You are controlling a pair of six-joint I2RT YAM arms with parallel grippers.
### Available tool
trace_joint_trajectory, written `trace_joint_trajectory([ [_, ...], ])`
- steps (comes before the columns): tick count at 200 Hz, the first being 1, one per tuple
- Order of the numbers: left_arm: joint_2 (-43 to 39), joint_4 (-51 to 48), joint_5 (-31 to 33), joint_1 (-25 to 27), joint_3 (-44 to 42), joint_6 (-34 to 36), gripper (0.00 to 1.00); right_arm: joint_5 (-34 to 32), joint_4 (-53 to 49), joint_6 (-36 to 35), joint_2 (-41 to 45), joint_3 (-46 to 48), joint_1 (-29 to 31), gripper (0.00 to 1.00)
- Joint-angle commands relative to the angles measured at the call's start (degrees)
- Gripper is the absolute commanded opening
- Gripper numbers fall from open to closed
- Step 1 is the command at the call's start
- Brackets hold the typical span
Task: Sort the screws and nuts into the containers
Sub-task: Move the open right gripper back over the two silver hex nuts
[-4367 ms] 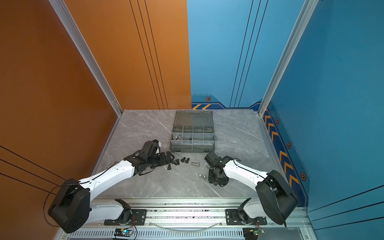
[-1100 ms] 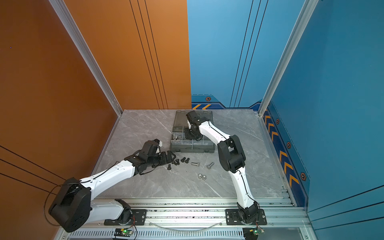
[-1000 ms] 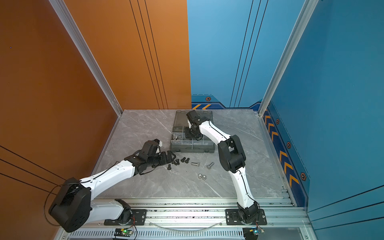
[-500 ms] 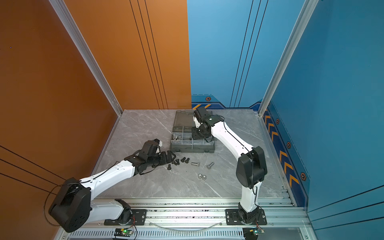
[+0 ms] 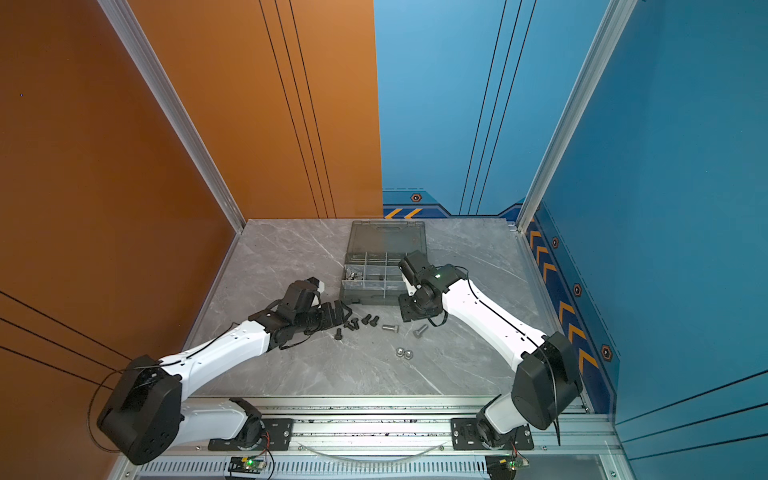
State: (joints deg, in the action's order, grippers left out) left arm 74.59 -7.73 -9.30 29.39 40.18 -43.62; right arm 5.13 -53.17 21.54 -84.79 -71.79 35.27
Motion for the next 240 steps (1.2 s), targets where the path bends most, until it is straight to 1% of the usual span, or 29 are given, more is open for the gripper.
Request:
trace_joint_trajectory([
  [1,-0.23,0.52,-1.20,0.13,0.07,-0.08,0.98,-2.62,-0.38,4.19,2.27,2.64,1.23,0.53],
  [76,-0.32,0.87,-1.57,0.10,-0.45,0.02,0.98,-4.51,1.51,8.96,5.16,9.21,4.15,0.55],
  [115,0.31,1.19,-1.64,0.06,-0.38,0.02,0.98,-5.02,2.55,10.83,6.02,11.76,4.46,0.56],
  [118,0.36,1.22,-1.66,0.06,-0.33,0.02,0.98,-5.08,2.69,10.96,6.12,11.91,5.98,0.56],
  [162,1.43,1.40,-2.02,0.07,0.30,0.11,0.98,-4.97,5.17,13.32,6.04,15.30,7.62,0.57],
  [194,1.56,1.57,-1.89,0.06,-0.10,0.02,0.98,-5.89,5.61,14.44,5.86,16.12,8.93,0.58],
  [240,0.47,0.62,-1.26,0.06,-0.39,-0.07,0.98,-5.39,7.46,15.02,4.87,17.60,9.42,0.59],
])
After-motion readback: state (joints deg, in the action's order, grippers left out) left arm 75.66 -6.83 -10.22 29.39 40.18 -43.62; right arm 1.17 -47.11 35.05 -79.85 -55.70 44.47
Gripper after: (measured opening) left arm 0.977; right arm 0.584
